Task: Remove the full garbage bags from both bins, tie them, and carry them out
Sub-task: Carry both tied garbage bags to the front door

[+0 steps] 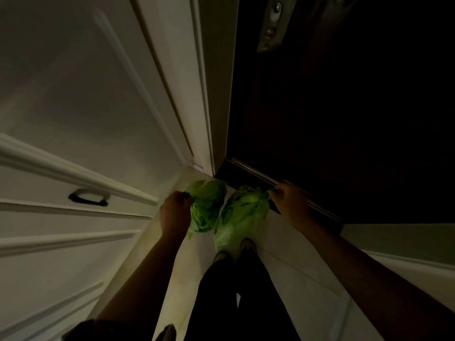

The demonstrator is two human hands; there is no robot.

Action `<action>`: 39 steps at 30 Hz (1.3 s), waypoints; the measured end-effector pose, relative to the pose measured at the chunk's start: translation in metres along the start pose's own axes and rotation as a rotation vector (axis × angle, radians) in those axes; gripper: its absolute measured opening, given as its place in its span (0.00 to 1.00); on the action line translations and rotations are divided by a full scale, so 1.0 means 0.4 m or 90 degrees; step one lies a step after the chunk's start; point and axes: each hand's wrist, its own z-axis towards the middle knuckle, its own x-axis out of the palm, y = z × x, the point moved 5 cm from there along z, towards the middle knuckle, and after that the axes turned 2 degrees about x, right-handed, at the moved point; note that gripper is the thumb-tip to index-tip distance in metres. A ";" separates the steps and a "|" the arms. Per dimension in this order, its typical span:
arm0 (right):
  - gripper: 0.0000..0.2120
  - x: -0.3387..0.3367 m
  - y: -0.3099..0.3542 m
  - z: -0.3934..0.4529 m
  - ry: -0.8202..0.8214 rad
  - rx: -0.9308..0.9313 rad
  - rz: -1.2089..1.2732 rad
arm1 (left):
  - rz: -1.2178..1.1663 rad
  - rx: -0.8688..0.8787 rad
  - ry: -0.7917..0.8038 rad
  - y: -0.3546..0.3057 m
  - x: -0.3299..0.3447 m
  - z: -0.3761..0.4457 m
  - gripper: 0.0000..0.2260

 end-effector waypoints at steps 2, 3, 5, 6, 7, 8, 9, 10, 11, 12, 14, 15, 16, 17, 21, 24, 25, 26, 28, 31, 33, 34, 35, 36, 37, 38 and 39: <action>0.11 0.028 -0.008 0.078 0.002 0.000 -0.003 | 0.001 -0.037 -0.013 0.023 0.037 0.056 0.11; 0.11 0.045 -0.011 0.117 0.002 -0.001 -0.005 | 0.000 -0.053 -0.017 0.034 0.055 0.085 0.11; 0.11 0.086 -0.022 0.196 0.007 0.000 -0.014 | -0.001 -0.069 -0.019 0.055 0.101 0.145 0.11; 0.11 0.110 -0.032 0.235 0.012 -0.001 -0.018 | 0.002 -0.079 -0.019 0.066 0.126 0.174 0.11; 0.11 0.134 -0.042 0.272 0.013 -0.004 -0.023 | 0.005 -0.087 -0.018 0.077 0.152 0.205 0.11; 0.11 0.156 -0.052 0.307 0.012 -0.008 -0.032 | 0.006 -0.095 -0.014 0.089 0.179 0.234 0.11; 0.11 0.178 -0.063 0.340 0.011 -0.014 -0.042 | 0.004 -0.102 -0.011 0.103 0.207 0.262 0.11; 0.11 0.199 -0.073 0.371 0.012 -0.019 -0.050 | -0.001 -0.111 -0.007 0.115 0.232 0.286 0.11; 0.11 0.216 -0.081 0.400 0.016 -0.025 -0.059 | -0.010 -0.121 -0.007 0.127 0.255 0.308 0.11; 0.11 0.233 -0.086 0.427 0.019 -0.035 -0.068 | -0.024 -0.132 -0.009 0.139 0.274 0.328 0.11; 0.11 0.265 -0.093 0.482 0.031 -0.060 -0.080 | -0.070 -0.161 -0.019 0.167 0.308 0.367 0.10; 0.11 0.280 -0.096 0.509 0.034 -0.069 -0.082 | -0.093 -0.176 -0.024 0.183 0.322 0.387 0.10; 0.11 0.293 -0.098 0.535 0.036 -0.076 -0.084 | -0.110 -0.187 -0.023 0.195 0.335 0.408 0.10; 0.12 0.305 -0.099 0.558 0.040 -0.082 -0.089 | -0.120 -0.188 -0.017 0.207 0.349 0.430 0.11; 0.12 0.359 -0.092 0.644 0.058 -0.098 -0.099 | -0.115 -0.140 0.023 0.197 0.385 0.512 0.12; 0.11 0.408 -0.069 0.699 0.070 -0.114 -0.113 | -0.118 -0.111 0.027 0.169 0.394 0.569 0.12; 0.11 0.422 -0.062 0.717 0.072 -0.108 -0.116 | -0.114 -0.105 0.032 0.164 0.400 0.587 0.12; 0.12 0.434 -0.054 0.735 0.074 -0.100 -0.119 | -0.106 -0.102 0.038 0.159 0.404 0.602 0.12; 0.13 0.451 -0.037 0.771 0.078 -0.081 -0.116 | -0.096 -0.103 0.051 0.155 0.412 0.628 0.14; 0.14 0.469 0.001 0.831 0.090 -0.069 -0.080 | -0.081 -0.109 0.049 0.159 0.411 0.660 0.17; 0.15 0.480 0.029 0.864 0.104 -0.057 -0.061 | -0.109 -0.122 0.029 0.174 0.399 0.680 0.17; 0.15 0.479 0.044 0.874 0.109 -0.052 -0.056 | -0.135 -0.128 0.017 0.181 0.391 0.686 0.17; 0.16 0.482 0.054 0.889 0.107 -0.049 -0.049 | -0.156 -0.131 0.003 0.189 0.384 0.694 0.17; 0.16 0.482 0.064 0.903 0.101 -0.050 -0.044 | -0.168 -0.131 -0.011 0.194 0.376 0.703 0.16; 0.16 0.483 0.068 0.916 0.094 -0.047 -0.034 | -0.182 -0.129 -0.024 0.198 0.371 0.711 0.16; 0.15 0.483 0.073 0.925 0.090 -0.047 -0.025 | -0.201 -0.128 -0.032 0.197 0.369 0.714 0.15; 0.14 0.488 0.078 0.932 0.094 -0.048 -0.006 | -0.224 -0.131 -0.033 0.198 0.371 0.716 0.15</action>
